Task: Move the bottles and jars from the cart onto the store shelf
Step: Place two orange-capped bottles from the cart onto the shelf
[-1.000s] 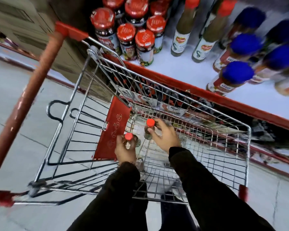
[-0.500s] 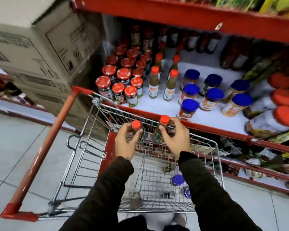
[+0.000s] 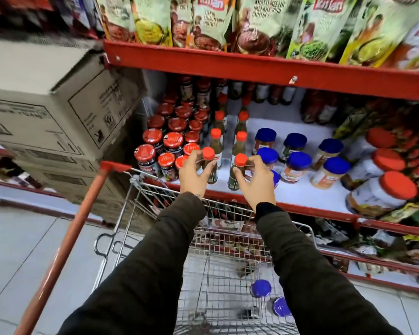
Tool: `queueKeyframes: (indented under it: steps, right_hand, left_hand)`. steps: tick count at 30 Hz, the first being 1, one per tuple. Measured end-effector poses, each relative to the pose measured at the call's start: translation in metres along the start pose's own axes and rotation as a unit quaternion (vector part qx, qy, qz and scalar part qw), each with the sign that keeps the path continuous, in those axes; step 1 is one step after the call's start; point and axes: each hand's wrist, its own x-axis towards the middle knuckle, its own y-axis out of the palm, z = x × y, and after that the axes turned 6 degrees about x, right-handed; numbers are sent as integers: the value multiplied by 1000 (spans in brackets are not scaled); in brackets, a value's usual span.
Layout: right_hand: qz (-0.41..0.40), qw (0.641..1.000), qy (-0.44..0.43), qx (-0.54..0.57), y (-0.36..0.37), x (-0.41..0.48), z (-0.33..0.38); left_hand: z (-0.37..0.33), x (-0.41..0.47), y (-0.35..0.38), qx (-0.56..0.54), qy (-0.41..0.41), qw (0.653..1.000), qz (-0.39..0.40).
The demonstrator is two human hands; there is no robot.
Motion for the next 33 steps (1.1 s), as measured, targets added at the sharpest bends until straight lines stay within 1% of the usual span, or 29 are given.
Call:
queueKeyframes:
  steps: [6, 10, 14, 18, 21, 24, 26, 29, 33]
  right_hand:
    - [8, 999, 38, -23, 6, 9, -8]
    - [7, 998, 54, -22, 8, 10, -13]
    - [11, 997, 68, -21, 9, 13, -14]
    - [20, 997, 76, -20, 7, 9, -16]
    - [13, 998, 69, 2, 1, -10, -20]
    - [33, 999, 38, -3, -5, -38, -36]
    - [65, 997, 28, -34, -10, -57, -55]
    - [119, 987, 38, -98, -19, -81, -88]
    - [185, 965, 92, -159, -36, -112, -140]
  left_hand:
    - [16, 7, 11, 37, -21, 999, 27]
    - [22, 7, 13, 44, -22, 999, 15]
    - [24, 9, 15, 40, -47, 998, -1]
    - [26, 6, 18, 60, -55, 997, 11]
    - [29, -16, 22, 40, -67, 997, -12]
    - [33, -51, 30, 45, -53, 997, -38]
    - [41, -75, 39, 60, -49, 997, -18]
    - [56, -109, 55, 110, -56, 991, 46]
    - [80, -151, 79, 168, -68, 972, 150]
